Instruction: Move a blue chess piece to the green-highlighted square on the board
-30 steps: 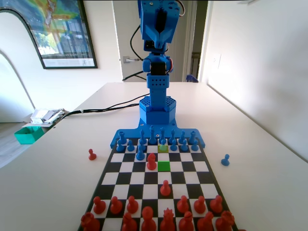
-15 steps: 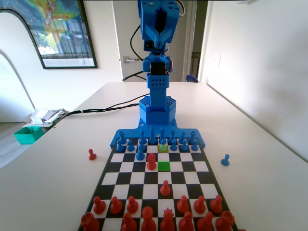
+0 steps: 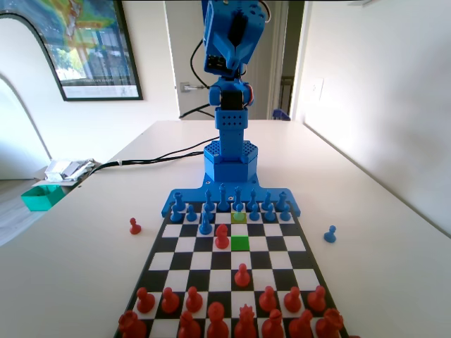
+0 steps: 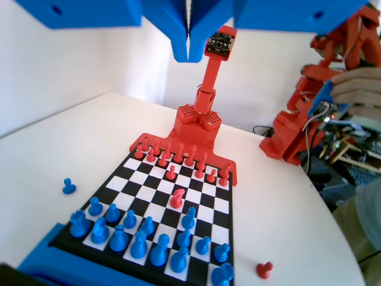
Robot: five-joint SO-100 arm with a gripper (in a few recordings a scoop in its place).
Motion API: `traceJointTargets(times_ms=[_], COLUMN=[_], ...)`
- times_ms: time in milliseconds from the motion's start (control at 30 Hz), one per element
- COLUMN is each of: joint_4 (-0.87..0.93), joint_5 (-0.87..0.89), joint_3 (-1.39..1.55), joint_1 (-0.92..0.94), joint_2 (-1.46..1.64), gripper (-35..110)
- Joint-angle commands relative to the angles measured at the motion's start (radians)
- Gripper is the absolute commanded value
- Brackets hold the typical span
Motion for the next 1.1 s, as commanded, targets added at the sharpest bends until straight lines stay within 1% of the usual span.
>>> traceJointTargets(times_ms=[0,167,300,500,700,833,967,1067], joint_4=[-0.015,-0.067,-0.080,-0.072,-0.160,-0.121,-0.043,-0.028], joint_5=[-0.069,-0.107,-0.195,-0.453,-0.730,-0.922,-1.012,-1.046], joint_3=[-0.034,-0.080,-0.141,-0.183,-0.199,-0.255,-0.319,-0.314], joint_1=[0.003,-0.023,-0.041,-0.034,0.038,0.095,0.098,0.080], joint_2=[-0.012,-0.094,-0.199,-0.399,-0.646,-0.793,-0.900,-0.943], gripper=[1,1,1,1,1,1,1,1])
